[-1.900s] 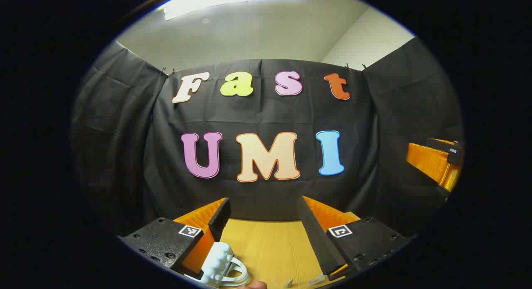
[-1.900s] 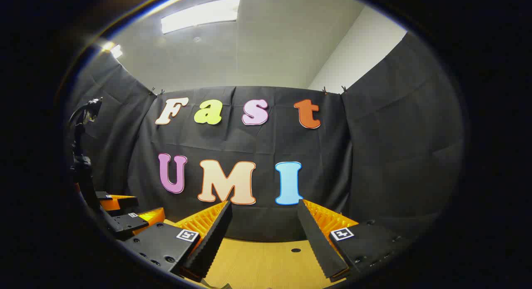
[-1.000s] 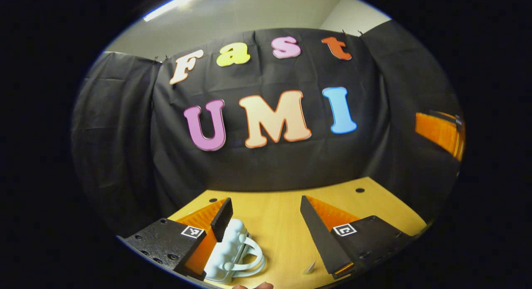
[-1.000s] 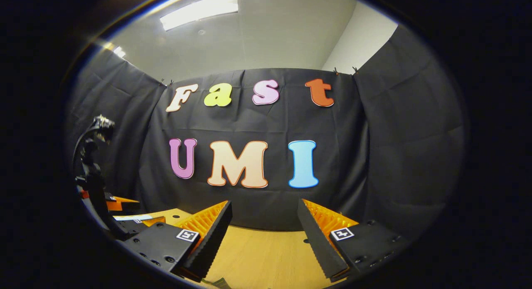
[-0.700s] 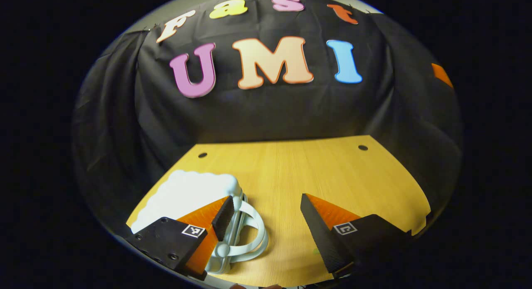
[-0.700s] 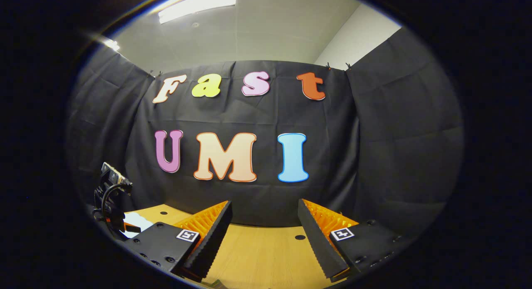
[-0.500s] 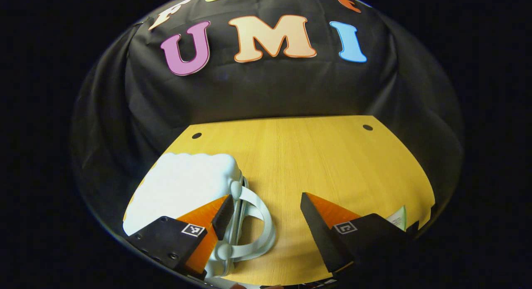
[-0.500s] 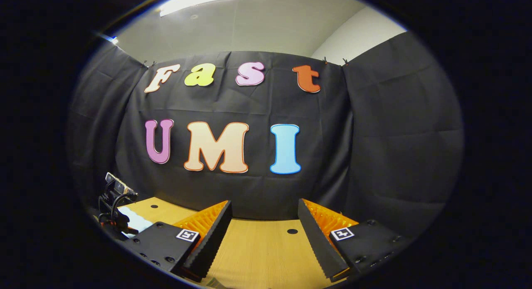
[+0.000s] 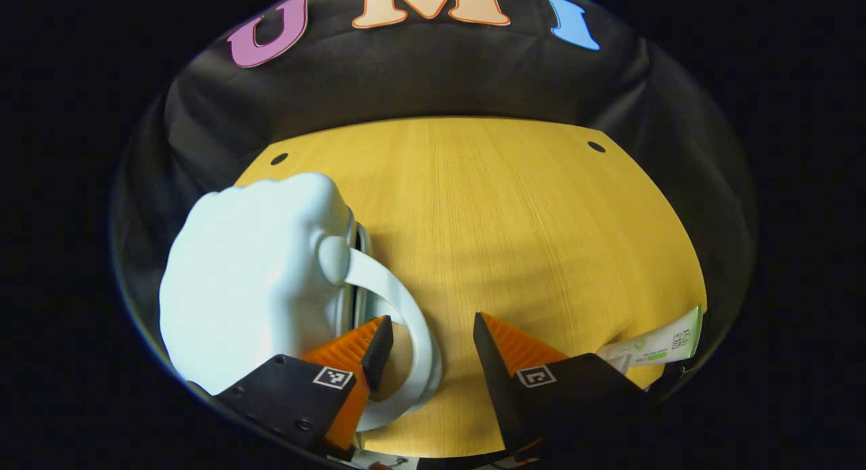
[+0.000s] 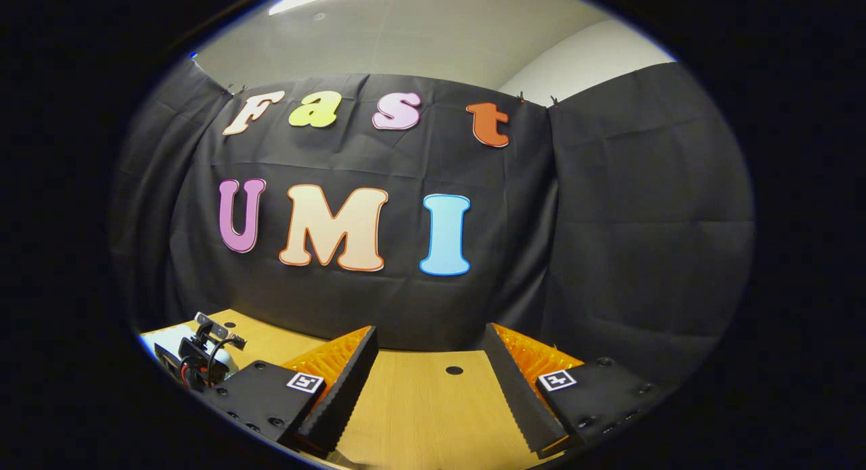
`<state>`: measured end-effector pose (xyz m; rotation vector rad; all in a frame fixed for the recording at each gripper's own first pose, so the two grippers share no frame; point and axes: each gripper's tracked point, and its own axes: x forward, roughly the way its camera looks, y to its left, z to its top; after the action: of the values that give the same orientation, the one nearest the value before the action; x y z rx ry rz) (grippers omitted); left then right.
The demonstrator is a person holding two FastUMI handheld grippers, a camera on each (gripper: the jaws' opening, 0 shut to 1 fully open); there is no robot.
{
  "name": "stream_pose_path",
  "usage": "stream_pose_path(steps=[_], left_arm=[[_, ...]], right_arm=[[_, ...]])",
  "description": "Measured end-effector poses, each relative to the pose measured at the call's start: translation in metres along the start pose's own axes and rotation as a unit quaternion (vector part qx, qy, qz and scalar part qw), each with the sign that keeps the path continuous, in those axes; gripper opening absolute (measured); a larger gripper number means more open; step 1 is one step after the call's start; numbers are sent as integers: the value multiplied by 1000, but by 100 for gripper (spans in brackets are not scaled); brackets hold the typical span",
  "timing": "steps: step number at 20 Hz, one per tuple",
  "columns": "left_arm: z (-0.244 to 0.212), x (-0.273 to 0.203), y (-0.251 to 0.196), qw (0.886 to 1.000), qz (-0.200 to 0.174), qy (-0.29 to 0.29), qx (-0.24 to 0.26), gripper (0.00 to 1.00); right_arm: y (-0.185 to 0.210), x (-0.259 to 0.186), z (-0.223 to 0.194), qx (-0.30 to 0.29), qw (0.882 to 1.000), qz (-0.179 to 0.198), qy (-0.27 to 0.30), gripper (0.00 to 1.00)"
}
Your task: First open the suitcase, pack the skin care products into it, and then close the suitcase.
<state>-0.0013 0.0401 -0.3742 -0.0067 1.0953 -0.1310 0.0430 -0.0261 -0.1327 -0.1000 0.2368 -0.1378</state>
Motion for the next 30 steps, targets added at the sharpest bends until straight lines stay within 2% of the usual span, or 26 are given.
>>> stream_pose_path(steps=[2,4,6,7,9,12,15,19,22,25,30], left_arm=[[-3,6,1,1000,0,9,-10,70],[-7,10,1,1000,-1,21,-12,59],[-8,11,9,1000,18,22,-11,39],[-7,12,14,999,27,22,-12,23],[-10,11,12,999,20,31,-11,9],[-1,3,9,1000,17,23,2,4],[10,-12,9,998,46,11,31,1],[26,-33,11,999,38,-13,5,0],[40,-51,10,998,27,-41,27,0],[54,-70,25,998,9,-56,29,0],[72,-116,49,995,-45,-84,9,0]], right_arm=[[-5,-2,0,0,1000,-1,-1,99],[-8,-2,0,1,1000,1,-3,99],[-11,-3,0,1,1000,6,-6,99],[-13,-4,0,2,1000,8,-9,99],[-15,-5,2,3,1000,15,-13,99],[-22,-10,7,3,999,21,-26,99],[-26,-16,15,6,999,32,-43,99],[-16,-21,18,19,996,61,-54,99],[-8,-26,22,15,997,50,-63,99],[26,-36,25,27,996,58,-63,98],[94,-34,27,23,995,83,-54,99]])
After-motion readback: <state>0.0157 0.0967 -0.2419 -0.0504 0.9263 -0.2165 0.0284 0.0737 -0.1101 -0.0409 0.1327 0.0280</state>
